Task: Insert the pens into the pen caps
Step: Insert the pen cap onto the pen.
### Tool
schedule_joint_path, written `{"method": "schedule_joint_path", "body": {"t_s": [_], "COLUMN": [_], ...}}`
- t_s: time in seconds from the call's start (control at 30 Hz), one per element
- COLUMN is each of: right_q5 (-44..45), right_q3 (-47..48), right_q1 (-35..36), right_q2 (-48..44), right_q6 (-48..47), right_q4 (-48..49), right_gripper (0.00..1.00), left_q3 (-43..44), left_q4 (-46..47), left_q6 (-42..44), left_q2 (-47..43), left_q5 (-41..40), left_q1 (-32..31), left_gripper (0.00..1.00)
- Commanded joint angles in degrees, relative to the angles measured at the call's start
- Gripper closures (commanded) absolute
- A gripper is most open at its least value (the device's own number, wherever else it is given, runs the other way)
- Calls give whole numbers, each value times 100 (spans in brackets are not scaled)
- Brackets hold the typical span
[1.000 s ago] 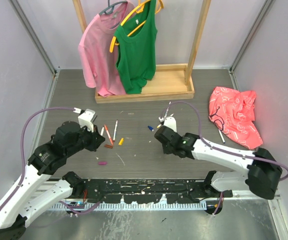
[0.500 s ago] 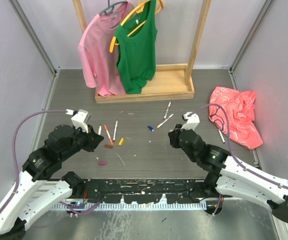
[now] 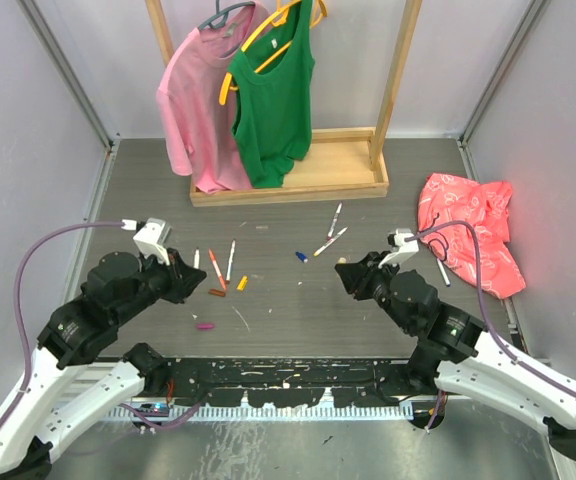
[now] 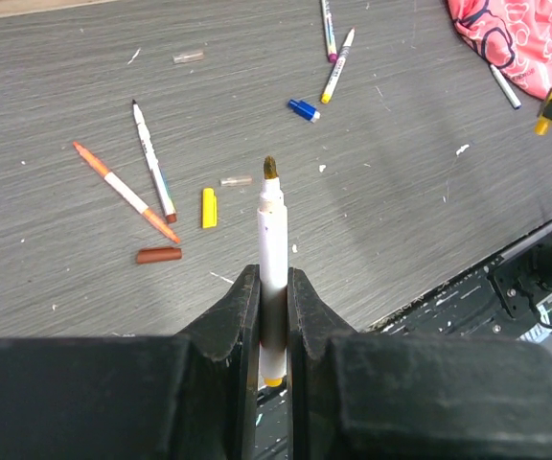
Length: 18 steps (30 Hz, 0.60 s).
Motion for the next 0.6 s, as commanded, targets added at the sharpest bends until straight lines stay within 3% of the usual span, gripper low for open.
{"method": "schedule_joint_path", "body": {"t_s": [0.0,0.17,0.57], "right_q5": [-630,-891,-646], "right_q3": [170,440,630], "right_q1": [-12,-12,-7], "right_q2": [289,973,1368], "right_q6": [422,527,650], "right_q4": [771,700,938], "right_gripper": [100,100,100], "left_q3": [362,536,593], "left_q4": [82,-180,228], "left_q6": [-112,-137,-88], "left_q2": [343,920,1150], "left_q5": [165,344,607], "left_q1": [-20,-20,-21], "left_gripper": [100,100,100]}}
